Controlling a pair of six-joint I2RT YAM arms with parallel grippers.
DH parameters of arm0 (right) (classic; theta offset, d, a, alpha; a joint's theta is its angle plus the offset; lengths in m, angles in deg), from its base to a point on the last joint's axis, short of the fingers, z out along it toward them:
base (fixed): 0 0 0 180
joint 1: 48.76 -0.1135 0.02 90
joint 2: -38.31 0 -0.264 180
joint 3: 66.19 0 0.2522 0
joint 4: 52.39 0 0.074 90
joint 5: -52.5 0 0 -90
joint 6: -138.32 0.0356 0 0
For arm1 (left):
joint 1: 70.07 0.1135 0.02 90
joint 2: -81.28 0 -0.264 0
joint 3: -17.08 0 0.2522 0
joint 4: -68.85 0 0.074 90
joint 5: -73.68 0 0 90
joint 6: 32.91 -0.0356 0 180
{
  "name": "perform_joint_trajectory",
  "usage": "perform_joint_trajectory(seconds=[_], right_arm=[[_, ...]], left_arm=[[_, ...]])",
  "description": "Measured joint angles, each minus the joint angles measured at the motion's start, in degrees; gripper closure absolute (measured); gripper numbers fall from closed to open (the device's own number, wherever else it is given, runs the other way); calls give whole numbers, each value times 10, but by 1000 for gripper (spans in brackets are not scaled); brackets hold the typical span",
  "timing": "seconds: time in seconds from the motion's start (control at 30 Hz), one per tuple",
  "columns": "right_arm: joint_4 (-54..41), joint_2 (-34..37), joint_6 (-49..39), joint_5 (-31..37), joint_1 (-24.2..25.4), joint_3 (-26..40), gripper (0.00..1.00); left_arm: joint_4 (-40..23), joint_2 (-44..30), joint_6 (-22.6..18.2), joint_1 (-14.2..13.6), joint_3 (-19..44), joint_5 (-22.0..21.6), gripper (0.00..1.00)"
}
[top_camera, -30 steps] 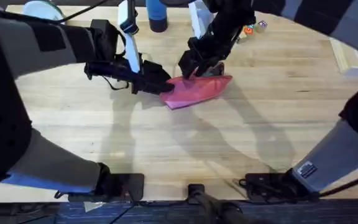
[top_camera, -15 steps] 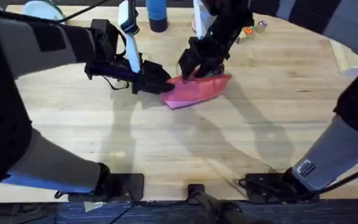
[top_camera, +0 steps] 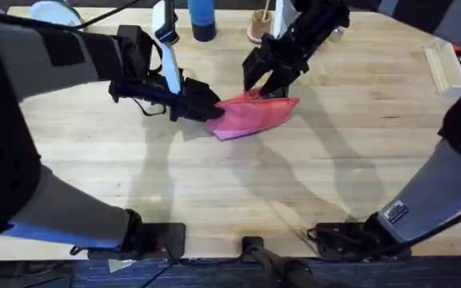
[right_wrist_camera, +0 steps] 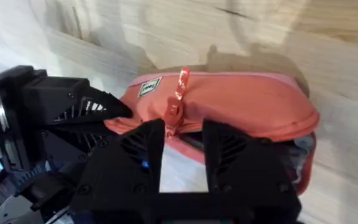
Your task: Unzip the bag, pick up the pens from the table one at a time and place them inside, then zip the bag closed.
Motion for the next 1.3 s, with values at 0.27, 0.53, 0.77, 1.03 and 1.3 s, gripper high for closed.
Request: perform_joint_trajectory(seconds=[0.27,0.53,0.77,1.03,1.3], right_arm=[[2,0,3,16,-19,0,568],[7,10,12,55,-45,0,570],[12,27,20,81,-60,0,764],[13,27,24,84,-62,0,923],[8,27,26,85,-57,0,964]], left_arm=[[0,0,0,0,0,0,958],[0,0,0,0,0,0,959],[1,0,0,-1,0,-2,959],[1,0,0,-2,0,-2,959],[0,0,0,-2,0,-2,959]])
